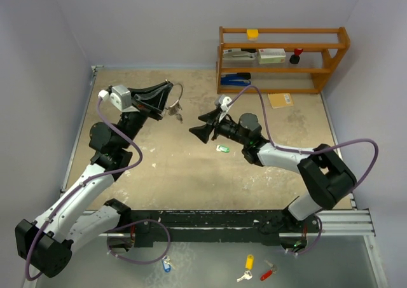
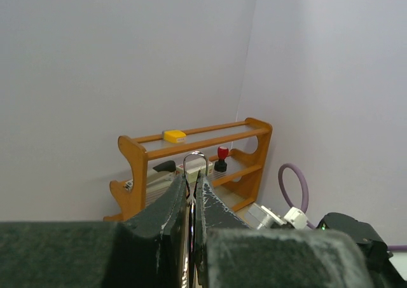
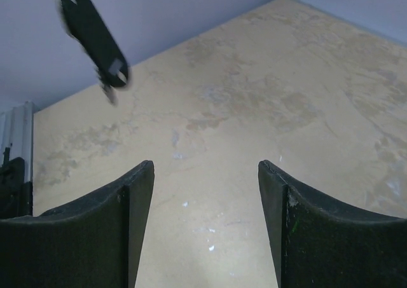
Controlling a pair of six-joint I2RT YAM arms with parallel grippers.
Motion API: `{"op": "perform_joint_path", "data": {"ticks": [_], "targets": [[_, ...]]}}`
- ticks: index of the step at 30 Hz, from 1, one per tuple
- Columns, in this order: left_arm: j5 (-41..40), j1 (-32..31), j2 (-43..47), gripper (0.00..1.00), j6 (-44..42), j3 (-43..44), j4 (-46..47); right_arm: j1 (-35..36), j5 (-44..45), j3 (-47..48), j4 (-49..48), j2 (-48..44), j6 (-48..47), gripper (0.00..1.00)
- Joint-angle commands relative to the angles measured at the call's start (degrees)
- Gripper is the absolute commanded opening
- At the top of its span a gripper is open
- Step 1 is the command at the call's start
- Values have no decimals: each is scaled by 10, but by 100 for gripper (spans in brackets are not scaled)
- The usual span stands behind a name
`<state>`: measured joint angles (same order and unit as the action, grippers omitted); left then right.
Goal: Remove the keys from the keyring
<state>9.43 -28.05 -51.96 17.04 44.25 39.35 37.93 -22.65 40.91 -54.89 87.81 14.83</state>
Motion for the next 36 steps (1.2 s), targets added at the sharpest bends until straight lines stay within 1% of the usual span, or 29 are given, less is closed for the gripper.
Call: {"op": "perform_joint_path", "data": {"ticks": [1, 7, 13, 14, 18, 29, 36], "targets": [[9, -1, 3, 0, 15, 28, 34, 8, -53, 54, -116, 13, 27, 69], [10, -2, 3, 0, 19, 29, 31, 15, -59, 85, -142, 26, 15, 69], [13, -2, 2, 0, 22, 29, 37, 22, -65, 104, -144, 41, 11, 70], [13, -2, 2, 0, 22, 28, 37, 23, -67, 124, -143, 47, 12, 70], [11, -2, 0, 0, 23, 28, 40, 32, -72, 139, -141, 58, 11, 70], [11, -2, 1, 0, 20, 27, 41, 54, -61, 133, -90, 38, -34, 69], [13, -3, -3, 0, 25, 25, 49, 56, -53, 133, -82, 33, -41, 69]]}}
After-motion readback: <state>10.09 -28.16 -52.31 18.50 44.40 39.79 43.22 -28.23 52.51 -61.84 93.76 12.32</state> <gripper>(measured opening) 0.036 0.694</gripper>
